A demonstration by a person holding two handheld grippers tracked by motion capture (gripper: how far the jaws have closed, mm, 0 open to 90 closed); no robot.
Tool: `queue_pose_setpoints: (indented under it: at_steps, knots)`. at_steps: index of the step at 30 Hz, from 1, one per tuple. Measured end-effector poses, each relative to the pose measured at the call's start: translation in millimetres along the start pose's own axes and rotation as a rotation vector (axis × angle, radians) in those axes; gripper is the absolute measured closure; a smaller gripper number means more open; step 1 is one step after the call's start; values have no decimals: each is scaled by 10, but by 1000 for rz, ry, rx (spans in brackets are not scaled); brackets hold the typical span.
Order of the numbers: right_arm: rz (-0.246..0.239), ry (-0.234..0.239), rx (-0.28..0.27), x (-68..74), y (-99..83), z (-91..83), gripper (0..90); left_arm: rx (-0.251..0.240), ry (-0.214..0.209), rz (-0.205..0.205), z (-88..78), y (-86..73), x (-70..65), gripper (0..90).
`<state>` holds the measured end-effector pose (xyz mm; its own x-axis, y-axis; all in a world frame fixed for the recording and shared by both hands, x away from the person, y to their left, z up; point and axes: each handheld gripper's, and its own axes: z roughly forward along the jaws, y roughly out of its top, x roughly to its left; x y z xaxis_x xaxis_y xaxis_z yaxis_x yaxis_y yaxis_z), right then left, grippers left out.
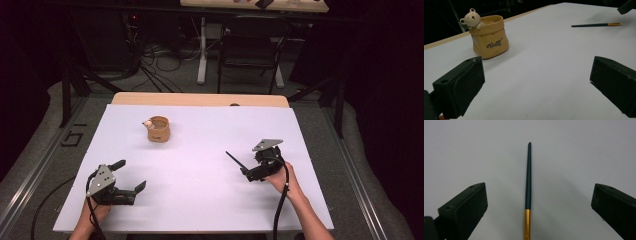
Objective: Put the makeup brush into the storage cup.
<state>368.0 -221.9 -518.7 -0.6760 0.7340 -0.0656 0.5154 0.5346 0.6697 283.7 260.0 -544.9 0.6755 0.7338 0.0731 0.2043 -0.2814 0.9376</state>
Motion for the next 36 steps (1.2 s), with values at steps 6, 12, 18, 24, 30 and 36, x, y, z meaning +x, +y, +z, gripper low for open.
queue_pose_setpoints:
  at_steps: [6,12,18,24,30,36]
  knots:
    - [-9,10,45,-6,75,84,0,-4,0,-5,-1,-2,1,0]
    - [-41,4,178,-13,160,92,26,2,1,-1,-1,-1,-3,0]
    - [-23,25,188,-11,174,167,155,4,0,0,1,-1,-1,0]
    - [-38,30,329,-34,255,135,272,6,-7,-2,1,0,-2,0]
    - [-41,31,420,-27,298,164,410,10,-11,0,5,0,-2,0]
    - [-58,52,488,-26,326,202,487,15,-14,-6,9,-1,-8,0]
